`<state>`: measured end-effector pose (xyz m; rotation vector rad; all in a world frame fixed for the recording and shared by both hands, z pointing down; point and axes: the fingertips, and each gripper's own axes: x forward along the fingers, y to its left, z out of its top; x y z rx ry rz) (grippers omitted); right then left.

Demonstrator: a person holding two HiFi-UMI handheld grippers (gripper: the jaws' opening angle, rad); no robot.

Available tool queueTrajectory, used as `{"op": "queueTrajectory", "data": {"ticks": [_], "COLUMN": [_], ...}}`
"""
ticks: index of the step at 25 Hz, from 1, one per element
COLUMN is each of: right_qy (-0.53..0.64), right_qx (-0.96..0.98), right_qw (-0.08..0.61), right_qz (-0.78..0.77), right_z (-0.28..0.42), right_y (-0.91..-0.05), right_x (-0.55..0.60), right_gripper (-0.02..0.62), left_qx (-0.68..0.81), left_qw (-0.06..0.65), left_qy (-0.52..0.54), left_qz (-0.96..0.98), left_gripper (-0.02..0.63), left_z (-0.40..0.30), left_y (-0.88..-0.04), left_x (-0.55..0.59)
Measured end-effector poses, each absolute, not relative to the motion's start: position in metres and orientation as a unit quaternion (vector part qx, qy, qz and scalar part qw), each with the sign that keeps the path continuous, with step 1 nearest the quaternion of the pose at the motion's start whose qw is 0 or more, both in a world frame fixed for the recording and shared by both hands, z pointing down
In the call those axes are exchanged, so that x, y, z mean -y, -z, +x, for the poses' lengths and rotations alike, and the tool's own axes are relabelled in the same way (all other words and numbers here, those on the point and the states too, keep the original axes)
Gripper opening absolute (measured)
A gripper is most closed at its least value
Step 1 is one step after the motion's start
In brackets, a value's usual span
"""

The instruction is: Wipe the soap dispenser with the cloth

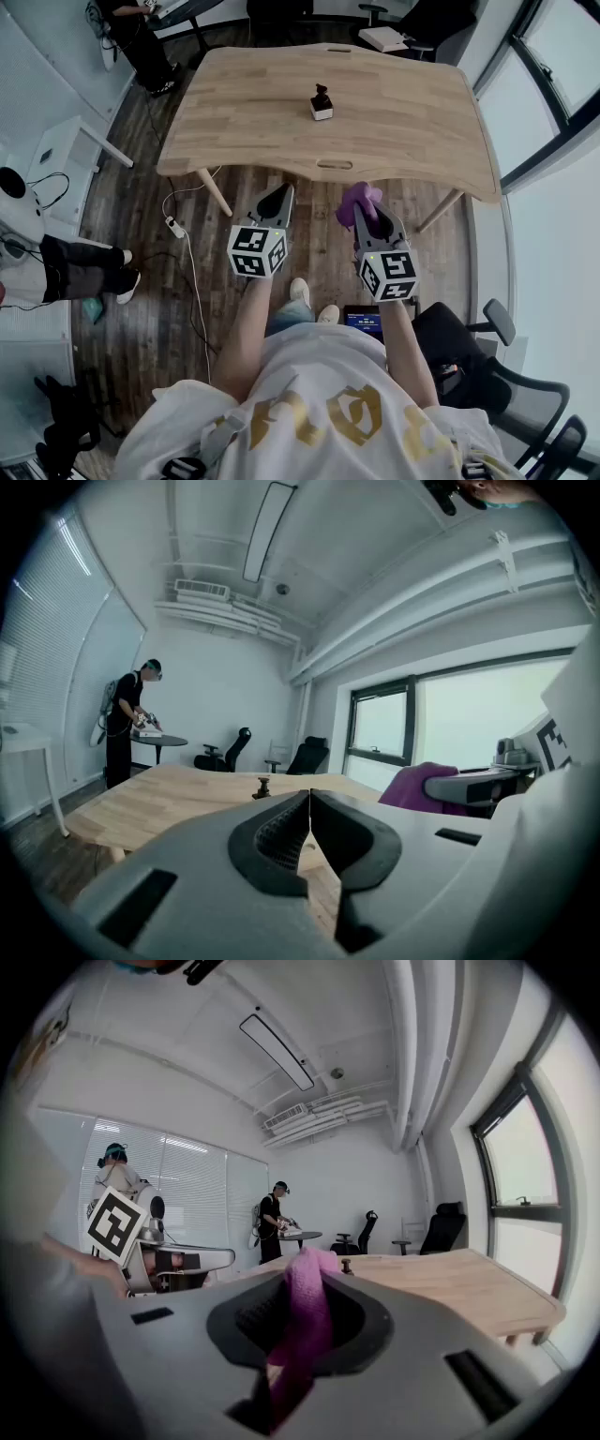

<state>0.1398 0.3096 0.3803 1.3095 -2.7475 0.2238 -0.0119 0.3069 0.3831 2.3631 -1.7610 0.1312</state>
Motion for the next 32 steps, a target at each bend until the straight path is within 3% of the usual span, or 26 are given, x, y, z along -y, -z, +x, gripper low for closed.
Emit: {"op": "queueTrajectory", "data": {"ticks": [20, 32], "right_qy": [-0.086, -0.08], "right_qx": [0.898, 0.898], "right_qw": [0.028, 0.03], "right_qz": [0.43, 0.432], "right_z": [0.149, 0.153], "right_y": [-0.378, -0.384], "right_x": [-0.32, -0.271], "right_gripper": [0.052, 0.052], "left_qx": [0.61, 0.608], "left_qw": [0.096, 0.09], "left_qy": [-0.052, -0.046], "left_qz": [0.785, 0.787], "left_gripper": [0.009, 0.009], "left_z": [-0.014, -0.011], "left_y": [-0.381, -0.386], "left_x": [-0.332, -0.278]}}
